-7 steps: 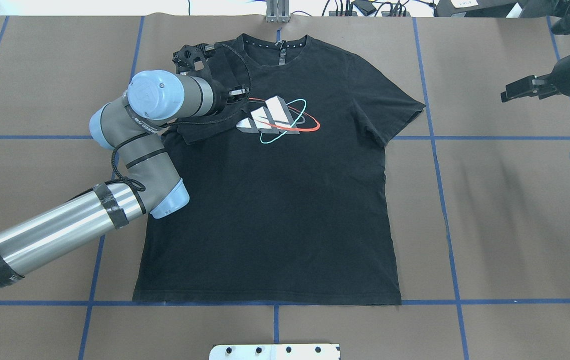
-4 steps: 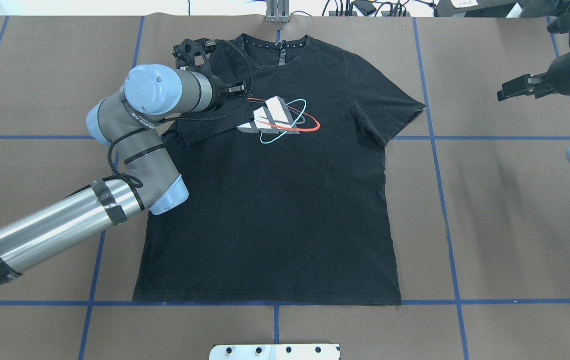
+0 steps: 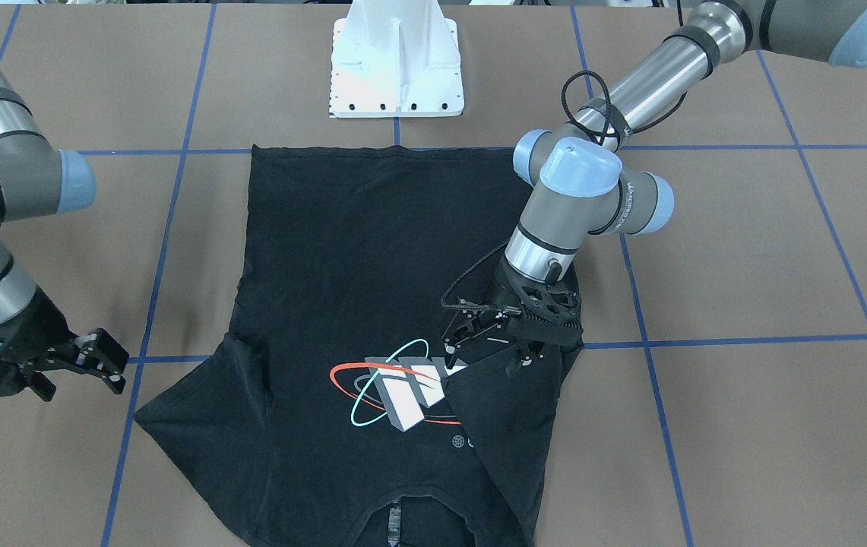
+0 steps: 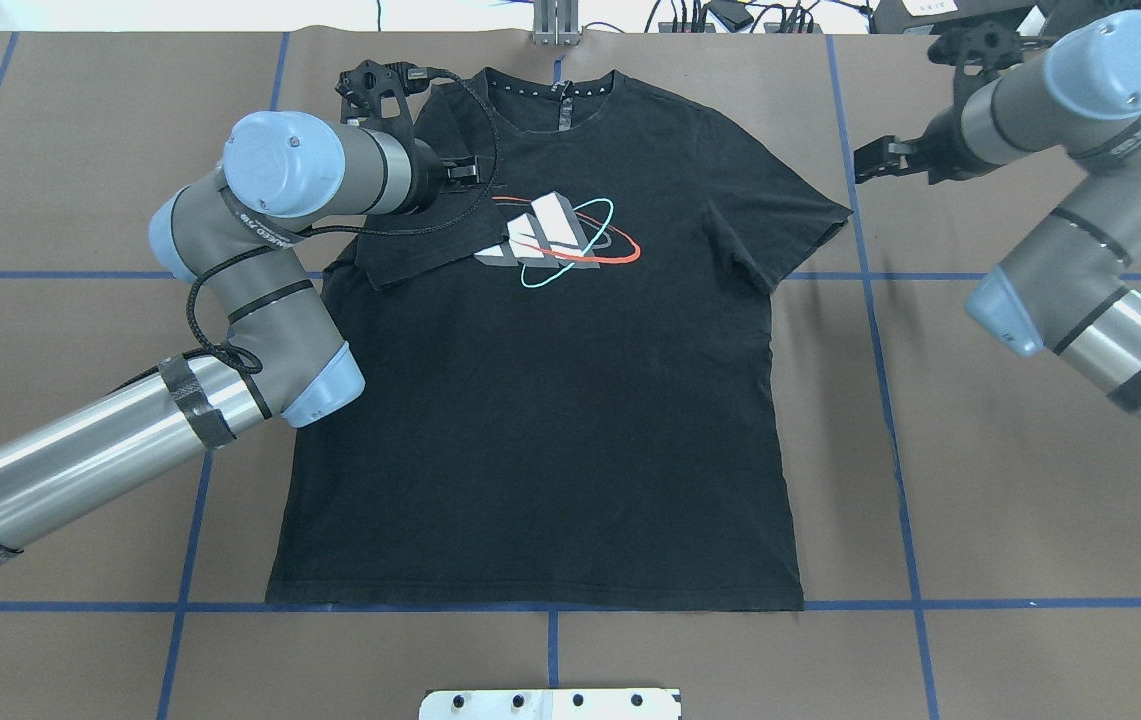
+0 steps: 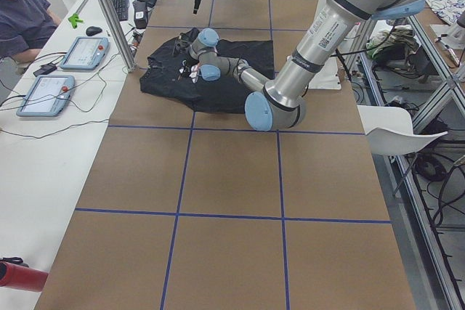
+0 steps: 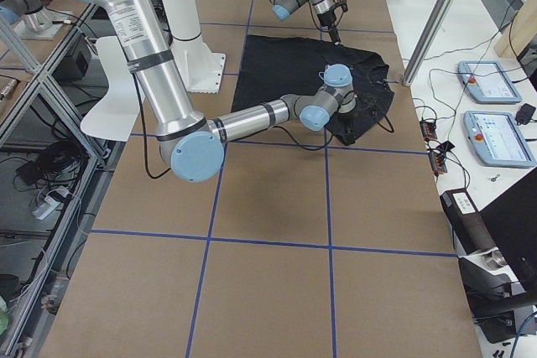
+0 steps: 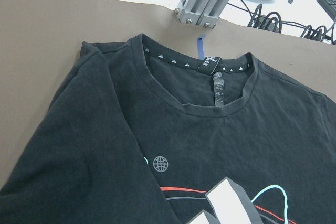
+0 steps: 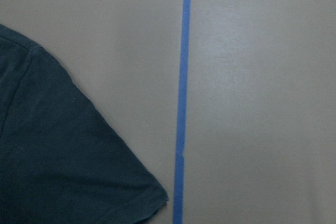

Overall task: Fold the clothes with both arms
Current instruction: 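Grasp the sleeve nearest the right gripper with the right gripper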

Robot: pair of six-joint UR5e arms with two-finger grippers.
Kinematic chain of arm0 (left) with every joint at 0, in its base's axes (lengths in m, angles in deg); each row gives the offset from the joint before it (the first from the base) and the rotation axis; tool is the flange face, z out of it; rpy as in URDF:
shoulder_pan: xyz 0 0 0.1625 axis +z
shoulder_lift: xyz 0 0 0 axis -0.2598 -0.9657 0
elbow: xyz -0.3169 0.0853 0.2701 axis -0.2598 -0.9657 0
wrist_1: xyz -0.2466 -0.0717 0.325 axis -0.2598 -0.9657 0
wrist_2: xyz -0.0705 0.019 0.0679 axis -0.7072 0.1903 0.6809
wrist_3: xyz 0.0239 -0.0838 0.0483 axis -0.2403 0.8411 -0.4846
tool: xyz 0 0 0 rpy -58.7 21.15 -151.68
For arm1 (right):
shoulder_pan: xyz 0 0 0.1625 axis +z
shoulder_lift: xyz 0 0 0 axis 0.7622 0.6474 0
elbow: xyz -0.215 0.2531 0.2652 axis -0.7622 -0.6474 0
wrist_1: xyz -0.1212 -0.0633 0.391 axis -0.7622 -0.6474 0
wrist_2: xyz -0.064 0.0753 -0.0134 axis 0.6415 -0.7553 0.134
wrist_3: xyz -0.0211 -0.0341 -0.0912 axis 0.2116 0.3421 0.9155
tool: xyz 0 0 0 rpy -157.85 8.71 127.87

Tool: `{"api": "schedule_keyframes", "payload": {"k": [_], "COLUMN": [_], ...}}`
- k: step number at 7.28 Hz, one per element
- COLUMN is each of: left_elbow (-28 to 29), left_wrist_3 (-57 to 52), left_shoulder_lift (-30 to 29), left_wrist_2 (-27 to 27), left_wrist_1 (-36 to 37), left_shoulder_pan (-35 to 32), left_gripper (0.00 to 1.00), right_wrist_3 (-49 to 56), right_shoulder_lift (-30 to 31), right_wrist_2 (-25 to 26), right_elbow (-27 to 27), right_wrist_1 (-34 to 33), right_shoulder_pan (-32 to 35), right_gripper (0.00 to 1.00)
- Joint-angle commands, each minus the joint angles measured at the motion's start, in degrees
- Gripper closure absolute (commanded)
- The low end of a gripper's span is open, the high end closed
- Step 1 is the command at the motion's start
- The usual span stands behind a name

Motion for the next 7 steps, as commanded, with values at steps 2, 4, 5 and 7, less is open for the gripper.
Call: {"api": "schedule_keyframes", "payload": {"k": [2,4,5,7], "left_elbow": [-0.08,-0.08,-0.17,-0.17], "left_wrist_3": [0.04,0.04,0.04,0.13], "left_shoulder_lift": [0.14,0.14,0.23,0.23], "left_wrist_2": [0.10,0.19,0.19,0.19], "left_wrist_1": [-0.03,-0.03,-0.03,-0.03], "left_shoulder_pan": [0.00,0.00,0.00,0.00], "left_gripper": [0.00,0.00,0.00,0.00], "right_wrist_3": [-7.38,-9.16,-9.07,-9.07], "right_shoulder_lift": [-1.28,-0.93,-1.19,-1.28], "right_wrist_2": [3.37,5.93,6.81,7.70], "right_elbow": [-6.60,-7.65,-9.30,-9.58], "right_wrist_1": [11.30,12.63,13.06,12.98], "right_shoulder_pan": [-3.50,-5.27,-5.36,-5.62], "right_gripper": [0.03,0.12,0.16,0.23]}}
